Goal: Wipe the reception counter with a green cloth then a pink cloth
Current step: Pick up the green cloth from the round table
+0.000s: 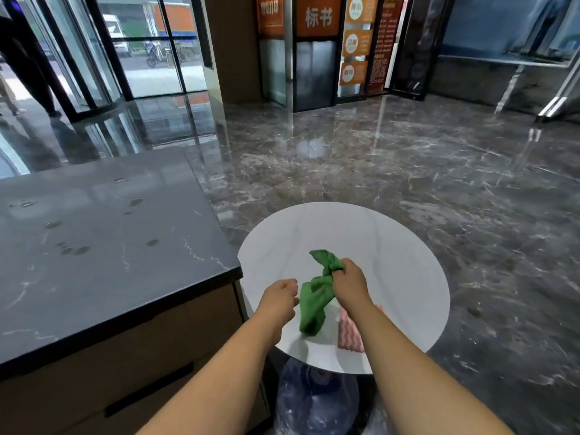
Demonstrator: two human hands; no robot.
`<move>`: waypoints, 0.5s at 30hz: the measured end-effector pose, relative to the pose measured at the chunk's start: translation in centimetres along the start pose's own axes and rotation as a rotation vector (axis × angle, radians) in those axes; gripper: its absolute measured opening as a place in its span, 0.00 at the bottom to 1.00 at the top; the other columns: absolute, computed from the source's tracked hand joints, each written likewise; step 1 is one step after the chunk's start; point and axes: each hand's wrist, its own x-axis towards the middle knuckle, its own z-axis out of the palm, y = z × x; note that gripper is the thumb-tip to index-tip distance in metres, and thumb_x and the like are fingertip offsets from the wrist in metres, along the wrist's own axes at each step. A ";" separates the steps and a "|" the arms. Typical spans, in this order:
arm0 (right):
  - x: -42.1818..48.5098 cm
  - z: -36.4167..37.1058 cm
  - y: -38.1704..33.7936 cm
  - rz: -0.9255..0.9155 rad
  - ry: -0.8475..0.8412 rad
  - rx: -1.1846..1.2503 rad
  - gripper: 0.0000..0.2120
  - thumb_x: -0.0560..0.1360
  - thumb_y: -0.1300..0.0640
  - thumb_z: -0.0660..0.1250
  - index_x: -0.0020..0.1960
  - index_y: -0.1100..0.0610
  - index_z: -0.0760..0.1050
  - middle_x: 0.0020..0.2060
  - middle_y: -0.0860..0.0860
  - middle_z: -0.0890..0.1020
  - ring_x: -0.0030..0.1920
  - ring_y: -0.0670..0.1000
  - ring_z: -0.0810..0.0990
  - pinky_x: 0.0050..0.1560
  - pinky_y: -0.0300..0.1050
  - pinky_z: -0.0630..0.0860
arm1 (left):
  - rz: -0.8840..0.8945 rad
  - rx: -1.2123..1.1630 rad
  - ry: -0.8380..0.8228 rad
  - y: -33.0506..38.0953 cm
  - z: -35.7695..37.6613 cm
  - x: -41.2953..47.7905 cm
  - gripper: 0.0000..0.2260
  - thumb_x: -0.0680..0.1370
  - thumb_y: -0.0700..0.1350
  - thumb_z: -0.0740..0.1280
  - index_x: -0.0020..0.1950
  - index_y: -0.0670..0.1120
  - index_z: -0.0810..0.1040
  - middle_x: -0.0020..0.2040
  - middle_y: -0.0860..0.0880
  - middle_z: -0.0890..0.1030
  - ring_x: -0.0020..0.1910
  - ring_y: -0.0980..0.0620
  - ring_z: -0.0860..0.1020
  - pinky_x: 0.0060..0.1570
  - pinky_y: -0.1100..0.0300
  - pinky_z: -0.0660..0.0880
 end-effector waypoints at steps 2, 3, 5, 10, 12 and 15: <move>-1.3 -2.0 -2.4 -0.056 0.038 0.034 0.10 0.75 0.67 0.54 0.42 0.57 0.72 0.40 0.54 0.78 0.42 0.57 0.75 0.43 0.49 0.72 | 0.018 -0.017 -0.026 0.7 -0.6 -1.5 0.08 0.82 0.43 0.58 0.45 0.50 0.74 0.47 0.49 0.75 0.49 0.49 0.75 0.49 0.58 0.70; -2.2 -3.1 -3.8 -0.087 0.059 0.054 0.09 0.75 0.67 0.55 0.41 0.57 0.71 0.39 0.53 0.76 0.41 0.56 0.74 0.43 0.49 0.71 | 0.035 -0.017 -0.046 1.0 -0.9 -2.4 0.09 0.81 0.42 0.58 0.42 0.50 0.72 0.44 0.48 0.72 0.45 0.48 0.72 0.44 0.60 0.69; -3.9 -5.2 -6.6 -0.146 0.072 0.124 0.08 0.75 0.67 0.55 0.42 0.61 0.71 0.37 0.55 0.75 0.40 0.54 0.72 0.41 0.48 0.69 | 0.080 -0.015 -0.070 1.6 -1.7 -3.9 0.13 0.80 0.38 0.56 0.38 0.52 0.68 0.41 0.48 0.67 0.41 0.50 0.67 0.35 0.63 0.61; -9.9 -8.7 -13.6 -0.216 0.002 0.262 0.08 0.75 0.66 0.57 0.41 0.59 0.72 0.34 0.56 0.73 0.37 0.53 0.72 0.37 0.45 0.66 | 0.200 -0.016 -0.131 4.1 -3.5 -8.7 0.14 0.78 0.35 0.65 0.63 0.43 0.73 0.53 0.46 0.77 0.54 0.51 0.75 0.52 0.60 0.70; -12.7 -9.3 -15.8 -0.209 -0.051 0.305 0.08 0.76 0.66 0.58 0.39 0.59 0.72 0.32 0.56 0.74 0.32 0.54 0.73 0.33 0.42 0.67 | 0.249 -0.021 -0.203 4.8 -4.0 -10.7 0.21 0.73 0.36 0.71 0.65 0.43 0.73 0.57 0.46 0.78 0.56 0.50 0.76 0.57 0.60 0.69; -16.6 -9.1 -17.9 -0.221 -0.128 0.346 0.08 0.76 0.65 0.59 0.40 0.59 0.73 0.34 0.58 0.78 0.33 0.54 0.76 0.38 0.45 0.71 | 0.264 -0.056 -0.397 4.8 -5.0 -14.2 0.19 0.64 0.37 0.73 0.54 0.40 0.80 0.52 0.41 0.83 0.51 0.43 0.81 0.53 0.55 0.78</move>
